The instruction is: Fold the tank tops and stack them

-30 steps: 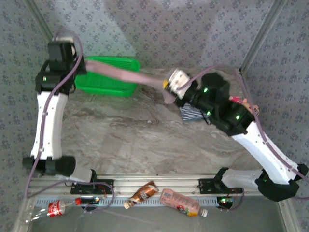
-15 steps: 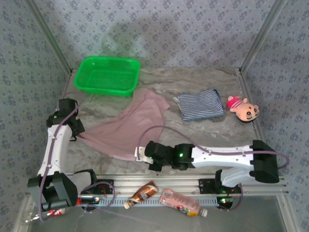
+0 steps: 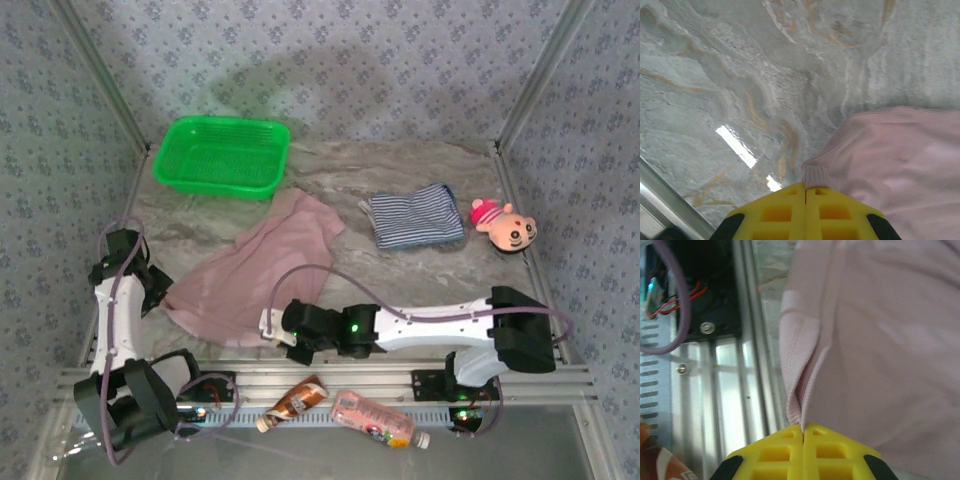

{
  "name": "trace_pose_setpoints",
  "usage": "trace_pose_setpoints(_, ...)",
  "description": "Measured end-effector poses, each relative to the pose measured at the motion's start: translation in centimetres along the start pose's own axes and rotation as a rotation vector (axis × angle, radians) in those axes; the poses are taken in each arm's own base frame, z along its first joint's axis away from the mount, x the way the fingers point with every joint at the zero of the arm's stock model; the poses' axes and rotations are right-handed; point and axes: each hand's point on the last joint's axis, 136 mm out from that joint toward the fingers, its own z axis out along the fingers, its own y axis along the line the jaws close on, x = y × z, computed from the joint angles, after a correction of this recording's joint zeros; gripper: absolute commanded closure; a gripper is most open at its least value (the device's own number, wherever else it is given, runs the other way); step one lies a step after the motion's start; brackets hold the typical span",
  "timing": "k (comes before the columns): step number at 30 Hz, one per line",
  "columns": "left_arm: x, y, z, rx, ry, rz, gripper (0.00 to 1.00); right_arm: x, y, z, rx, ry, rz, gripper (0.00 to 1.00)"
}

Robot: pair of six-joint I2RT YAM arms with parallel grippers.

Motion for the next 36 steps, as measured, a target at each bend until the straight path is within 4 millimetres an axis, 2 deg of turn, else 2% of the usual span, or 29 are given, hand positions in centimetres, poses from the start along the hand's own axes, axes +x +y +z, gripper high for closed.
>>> trace_pose_setpoints(2, -1.0, -1.1, -1.2, 0.040, -0.027, -0.007, 1.00, -1.6, -1.8, -1.6, 0.049, -0.017, -0.001, 1.00)
trace_pose_setpoints(4, -2.5, -2.9, -3.2, 0.095, -0.074, -0.008, 1.00, -4.6, -3.9, -4.2, 0.113, -0.074, -0.010, 1.00)
trace_pose_setpoints(5, -3.6, -4.2, -4.8, 0.134, -0.115, -0.003, 1.00, -6.4, -5.1, -5.9, 0.152, -0.114, -0.018, 1.00)
trace_pose_setpoints(8, -7.1, -8.5, -10.9, 0.267, -0.257, 0.029, 1.00, -10.8, -8.4, -11.7, 0.284, -0.224, -0.056, 1.00)
trace_pose_setpoints(11, -10.7, -11.4, -18.3, 0.386, -0.420, 0.031, 1.00, -13.4, -11.3, -17.4, 0.414, -0.301, -0.093, 1.00)
trace_pose_setpoints(13, -13.1, -11.9, -23.3, 0.443, -0.541, 0.008, 1.00, -14.7, -13.2, -21.1, 0.505, -0.336, -0.128, 1.00)
trace_pose_setpoints(16, -15.3, -11.7, -29.4, 0.506, -0.684, -0.013, 1.00, -16.9, -14.9, -25.6, 0.623, -0.374, -0.201, 1.00)
trace_pose_setpoints(19, -16.5, -11.1, -34.3, 0.548, -0.797, -0.027, 1.00, -19.1, -15.7, -30.1, 0.722, -0.422, -0.271, 1.00)
trace_pose_setpoints(22, -17.2, -10.4, -38.1, 0.577, -0.893, -0.033, 1.00, -20.5, -16.2, -33.4, 0.794, -0.462, -0.329, 1.00)
trace_pose_setpoints(26, -18.4, -11.1, -40.4, 0.601, -0.943, -0.030, 1.00, -20.5, -18.4, -35.2, 0.871, -0.442, -0.375, 1.00)
trace_pose_setpoints(29, -19.5, -14.1, -41.2, 0.646, -0.944, 0.002, 1.00, -19.1, -22.2, -35.2, 0.924, -0.381, -0.362, 1.00)
trace_pose_setpoints(33, -20.4, -21.5, -40.4, 0.713, -0.903, 0.100, 1.00, -16.5, -28.1, -34.8, 0.967, -0.299, -0.311, 1.00)
trace_pose_setpoints(36, -21.0, -27.7, -37.1, 0.715, -0.841, 0.167, 1.00, -14.9, -31.9, -34.5, 0.972, -0.268, -0.265, 1.00)
